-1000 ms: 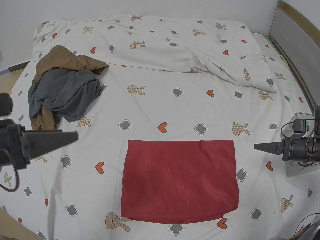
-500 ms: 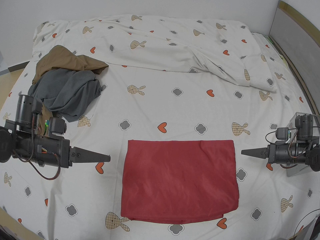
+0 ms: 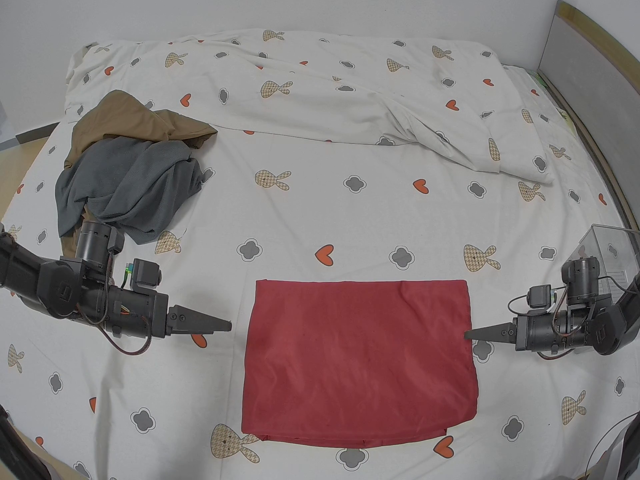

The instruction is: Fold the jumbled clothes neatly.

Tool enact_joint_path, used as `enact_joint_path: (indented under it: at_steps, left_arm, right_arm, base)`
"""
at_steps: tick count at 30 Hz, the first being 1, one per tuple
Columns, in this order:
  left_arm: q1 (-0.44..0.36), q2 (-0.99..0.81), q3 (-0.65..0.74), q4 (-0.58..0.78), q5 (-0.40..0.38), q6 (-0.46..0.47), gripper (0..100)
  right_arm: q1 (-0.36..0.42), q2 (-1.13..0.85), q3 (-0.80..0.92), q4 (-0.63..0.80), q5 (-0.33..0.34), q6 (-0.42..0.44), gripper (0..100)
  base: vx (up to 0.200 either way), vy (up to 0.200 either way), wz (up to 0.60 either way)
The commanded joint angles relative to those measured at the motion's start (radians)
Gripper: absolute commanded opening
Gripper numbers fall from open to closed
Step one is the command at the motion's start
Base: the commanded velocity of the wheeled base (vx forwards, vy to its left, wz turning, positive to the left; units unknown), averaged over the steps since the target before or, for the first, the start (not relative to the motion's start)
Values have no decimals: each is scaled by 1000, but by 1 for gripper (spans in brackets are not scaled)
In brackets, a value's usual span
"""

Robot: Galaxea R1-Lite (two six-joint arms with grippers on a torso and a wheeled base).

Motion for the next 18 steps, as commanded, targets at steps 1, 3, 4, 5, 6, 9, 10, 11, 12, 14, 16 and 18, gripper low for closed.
enact_joint_path:
  at_steps: [1,3,4,5,6,9,10,11,12,14,16,18]
  left_arm:
    - [-2,79,2,-24,2,4,100]
    - [-13,106,5,-60,2,10,100]
    - [-19,113,3,-69,3,13,100]
    - [-22,121,3,-74,5,13,100]
    - [-25,124,2,-77,5,13,100]
    - [-28,144,-14,-89,8,12,100]
    - [-28,152,-20,-92,8,12,100]
    - [-28,159,-28,-93,8,10,100]
    - [-28,165,-34,-93,8,10,100]
    - [-28,176,-44,-93,11,10,100]
    - [-26,185,-54,-93,19,12,100]
    - [-26,191,-60,-93,25,12,100]
  right_arm:
    - [11,34,-4,0,2,0,100]
    - [26,54,-4,-1,1,-1,100]
    - [31,58,-6,-4,1,-1,100]
    - [36,64,-7,-4,1,-1,100]
    - [42,70,-9,-4,1,-4,100]
    - [66,104,-18,-4,1,-9,100]
    - [74,109,-19,-4,-1,-9,100]
    - [79,113,-21,-4,-1,-9,100]
    - [83,116,-23,-4,-1,-9,100]
    - [85,118,-24,-4,-4,-10,100]
    - [83,118,-27,-4,-4,-10,100]
    - [80,118,-29,-4,-5,-10,100]
  base:
    - [0,0,0]
    - [0,0,0]
    - [0,0,0]
    - [0,0,0]
    - [0,0,0]
    - [0,0,0]
    - [0,0,0]
    - [0,0,0]
    - [0,0,0]
    - [0,0,0]
    - [0,0,0]
    - [0,0,0]
